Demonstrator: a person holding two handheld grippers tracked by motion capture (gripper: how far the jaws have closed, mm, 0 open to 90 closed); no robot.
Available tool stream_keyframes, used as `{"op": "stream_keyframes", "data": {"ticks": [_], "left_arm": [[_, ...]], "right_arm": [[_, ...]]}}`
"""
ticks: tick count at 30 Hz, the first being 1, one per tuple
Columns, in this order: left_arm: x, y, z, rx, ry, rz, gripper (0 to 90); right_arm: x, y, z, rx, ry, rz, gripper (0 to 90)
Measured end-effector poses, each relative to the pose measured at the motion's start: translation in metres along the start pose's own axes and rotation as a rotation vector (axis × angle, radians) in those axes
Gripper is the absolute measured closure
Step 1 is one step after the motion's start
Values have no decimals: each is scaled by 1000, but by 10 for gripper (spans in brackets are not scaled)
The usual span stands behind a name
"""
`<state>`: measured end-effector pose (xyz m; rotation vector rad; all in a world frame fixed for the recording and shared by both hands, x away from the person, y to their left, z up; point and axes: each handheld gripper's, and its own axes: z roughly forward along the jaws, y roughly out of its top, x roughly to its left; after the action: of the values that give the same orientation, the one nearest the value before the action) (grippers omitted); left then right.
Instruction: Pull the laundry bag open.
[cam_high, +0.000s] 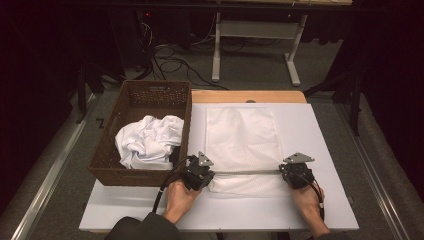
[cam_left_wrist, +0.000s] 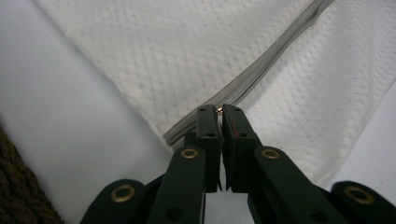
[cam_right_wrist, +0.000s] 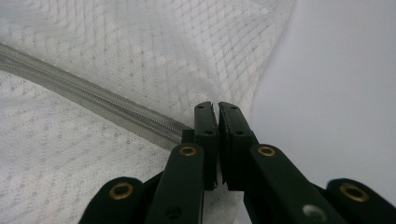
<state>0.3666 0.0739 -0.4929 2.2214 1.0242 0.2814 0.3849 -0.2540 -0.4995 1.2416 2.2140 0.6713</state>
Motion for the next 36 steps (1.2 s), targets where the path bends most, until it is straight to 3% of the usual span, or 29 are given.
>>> {"op": "stream_keyframes", "data": {"ticks": [9, 13, 17, 19, 25, 28, 36], "left_arm": [[-1, -2, -1, 21, 48, -6, 862], [-2, -2, -2, 36, 96, 1, 861], [-1, -2, -3, 41, 111, 0, 857], [-1, -2, -3, 44, 110, 1, 850], [-3, -3, 1, 62, 86, -12, 685], [-4, -2, 0, 50, 76, -21, 615], [-11, 2, -6, -18, 21, -13, 502]], "right_arm": [[-2, -4, -4, -3, -7, 18, 878], [2, -4, -5, -10, 16, 15, 875], [7, -3, -5, -9, 34, 7, 866], [8, -3, -5, -11, 45, 6, 843], [10, -4, -8, -29, 104, 13, 694], [11, -4, -10, -42, 109, 19, 603], [5, -1, -15, -90, 134, 72, 516]]}}
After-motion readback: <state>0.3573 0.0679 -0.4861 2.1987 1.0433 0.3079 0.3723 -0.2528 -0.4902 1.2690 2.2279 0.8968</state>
